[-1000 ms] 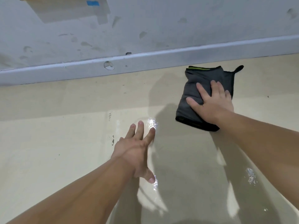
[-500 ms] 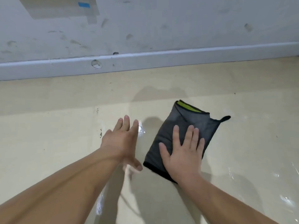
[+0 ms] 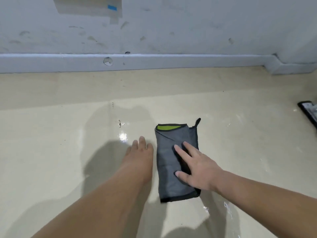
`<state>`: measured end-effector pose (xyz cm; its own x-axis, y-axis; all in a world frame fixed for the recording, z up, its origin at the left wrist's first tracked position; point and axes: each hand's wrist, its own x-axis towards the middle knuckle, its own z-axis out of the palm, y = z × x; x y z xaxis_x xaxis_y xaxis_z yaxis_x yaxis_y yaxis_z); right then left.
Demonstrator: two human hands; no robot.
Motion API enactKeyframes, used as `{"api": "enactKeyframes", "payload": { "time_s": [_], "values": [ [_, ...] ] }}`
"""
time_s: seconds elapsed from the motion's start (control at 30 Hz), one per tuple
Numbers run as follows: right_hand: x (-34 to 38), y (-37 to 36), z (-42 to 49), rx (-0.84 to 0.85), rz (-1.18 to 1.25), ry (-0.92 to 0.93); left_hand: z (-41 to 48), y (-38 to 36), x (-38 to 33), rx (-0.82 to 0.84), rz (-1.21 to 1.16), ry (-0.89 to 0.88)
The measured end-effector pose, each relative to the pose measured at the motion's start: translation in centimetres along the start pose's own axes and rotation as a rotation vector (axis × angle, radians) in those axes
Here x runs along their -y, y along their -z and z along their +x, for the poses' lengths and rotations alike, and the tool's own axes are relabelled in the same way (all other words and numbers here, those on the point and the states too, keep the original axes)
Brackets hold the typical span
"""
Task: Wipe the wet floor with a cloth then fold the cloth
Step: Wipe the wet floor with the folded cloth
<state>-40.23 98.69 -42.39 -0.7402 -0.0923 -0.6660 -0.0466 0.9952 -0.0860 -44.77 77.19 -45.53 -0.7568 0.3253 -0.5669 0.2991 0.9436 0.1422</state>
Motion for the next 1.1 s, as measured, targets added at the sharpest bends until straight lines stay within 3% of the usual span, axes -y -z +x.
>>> {"api": "enactKeyframes", "payload": {
  "time_s": [0.13,0.23,0.3,0.4,0.53,0.7,0.87,1.03,1.1],
  "values": [
    [1.5,7.2,-5.9,0.102,-0.029,-0.102,-1.2,3.5,-2.1,0.073,-0.128,-0.025],
    [2.4,10.8,-9.7,0.178,-0.121,-0.172,-2.0,4.5,-5.0,0.107,-0.248,-0.139],
    [2.5,11.4,-10.7,0.198,-0.059,-0.204,-2.6,4.1,-6.3,0.141,-0.242,-0.184],
    [2.0,10.3,-9.5,0.213,0.015,-0.187,-1.5,2.6,-7.2,0.133,-0.207,-0.089],
    [-0.9,6.4,-5.6,0.124,0.043,-0.055,1.2,2.5,-9.2,0.103,-0.251,-0.010],
    [-5.2,0.7,-0.7,-0.092,0.210,0.281,2.9,-0.5,-12.1,0.059,-0.151,0.133],
    [-7.4,-1.4,3.0,-0.072,0.382,0.457,3.5,0.1,-11.8,-0.107,-0.192,0.113],
    [-8.3,-1.5,7.0,-0.188,0.184,0.382,3.6,1.2,-11.0,-0.229,-0.525,0.190],
    [-9.2,-1.3,8.1,-0.207,0.070,0.294,4.4,1.7,-11.9,-0.280,-0.536,0.256]
  ]
}}
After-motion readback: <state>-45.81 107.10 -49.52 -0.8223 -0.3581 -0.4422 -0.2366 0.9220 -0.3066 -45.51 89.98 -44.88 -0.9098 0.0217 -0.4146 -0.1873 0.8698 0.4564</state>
